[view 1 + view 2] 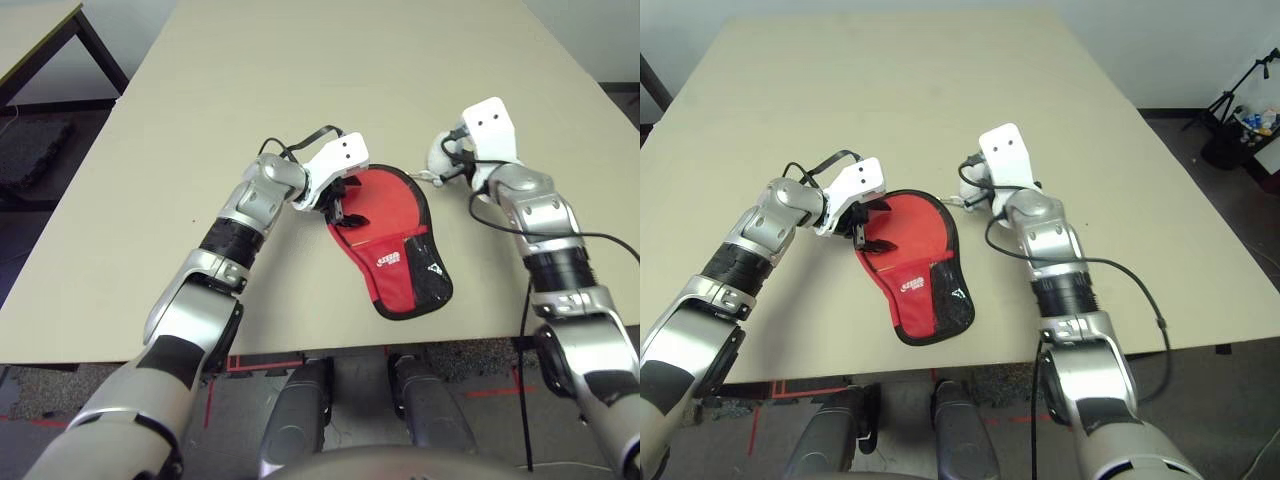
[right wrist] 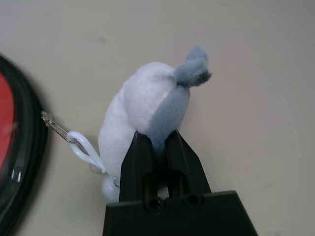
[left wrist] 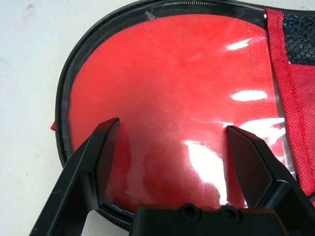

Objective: Store the ping-pong paddle in its case and zip it.

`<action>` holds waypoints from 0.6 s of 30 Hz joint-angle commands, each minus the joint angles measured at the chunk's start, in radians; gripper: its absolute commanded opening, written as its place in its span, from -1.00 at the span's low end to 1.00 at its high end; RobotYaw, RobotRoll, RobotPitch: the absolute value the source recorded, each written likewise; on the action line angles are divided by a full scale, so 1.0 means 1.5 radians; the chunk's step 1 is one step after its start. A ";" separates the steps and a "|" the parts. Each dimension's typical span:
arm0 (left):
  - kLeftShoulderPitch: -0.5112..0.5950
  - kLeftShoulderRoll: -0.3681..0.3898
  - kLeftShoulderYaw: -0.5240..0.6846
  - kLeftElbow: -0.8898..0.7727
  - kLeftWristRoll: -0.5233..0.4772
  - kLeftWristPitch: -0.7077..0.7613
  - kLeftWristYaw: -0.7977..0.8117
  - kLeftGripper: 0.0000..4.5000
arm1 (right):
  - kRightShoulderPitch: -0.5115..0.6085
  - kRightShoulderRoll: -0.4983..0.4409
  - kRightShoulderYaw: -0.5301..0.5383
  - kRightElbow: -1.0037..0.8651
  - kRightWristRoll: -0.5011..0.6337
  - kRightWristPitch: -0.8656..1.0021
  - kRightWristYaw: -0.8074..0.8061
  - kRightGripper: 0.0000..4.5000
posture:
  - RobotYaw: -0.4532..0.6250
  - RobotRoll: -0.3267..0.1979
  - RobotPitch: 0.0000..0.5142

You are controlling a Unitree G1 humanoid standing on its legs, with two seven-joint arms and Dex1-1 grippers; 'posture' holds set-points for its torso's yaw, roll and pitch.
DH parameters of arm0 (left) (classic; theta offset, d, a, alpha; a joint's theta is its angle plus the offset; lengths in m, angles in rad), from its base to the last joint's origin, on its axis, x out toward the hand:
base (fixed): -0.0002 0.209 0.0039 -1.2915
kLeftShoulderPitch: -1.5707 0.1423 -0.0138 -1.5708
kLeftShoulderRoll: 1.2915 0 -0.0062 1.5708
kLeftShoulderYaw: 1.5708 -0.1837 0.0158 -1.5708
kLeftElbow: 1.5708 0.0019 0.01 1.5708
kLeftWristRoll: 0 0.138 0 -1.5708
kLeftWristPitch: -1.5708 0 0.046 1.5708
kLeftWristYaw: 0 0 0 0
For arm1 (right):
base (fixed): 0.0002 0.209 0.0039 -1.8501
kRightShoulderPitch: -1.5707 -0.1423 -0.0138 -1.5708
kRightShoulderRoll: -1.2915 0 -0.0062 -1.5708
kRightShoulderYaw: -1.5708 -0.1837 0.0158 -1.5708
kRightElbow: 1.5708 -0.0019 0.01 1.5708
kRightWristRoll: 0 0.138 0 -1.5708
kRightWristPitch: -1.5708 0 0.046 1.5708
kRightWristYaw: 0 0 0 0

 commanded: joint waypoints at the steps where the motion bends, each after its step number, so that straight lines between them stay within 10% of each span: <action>1: 0.040 0.001 -0.046 0.049 0.026 0.011 -0.007 1.00 | 0.039 -0.048 0.005 -0.128 0.026 0.100 0.045 -1.00 | -0.34 0.25 -0.25; 18: 0.032 -0.008 -0.048 0.076 0.030 -0.007 -0.009 1.00 | 0.250 -0.299 -0.012 -0.499 0.235 0.369 0.194 -1.00 | -0.43 0.25 -0.16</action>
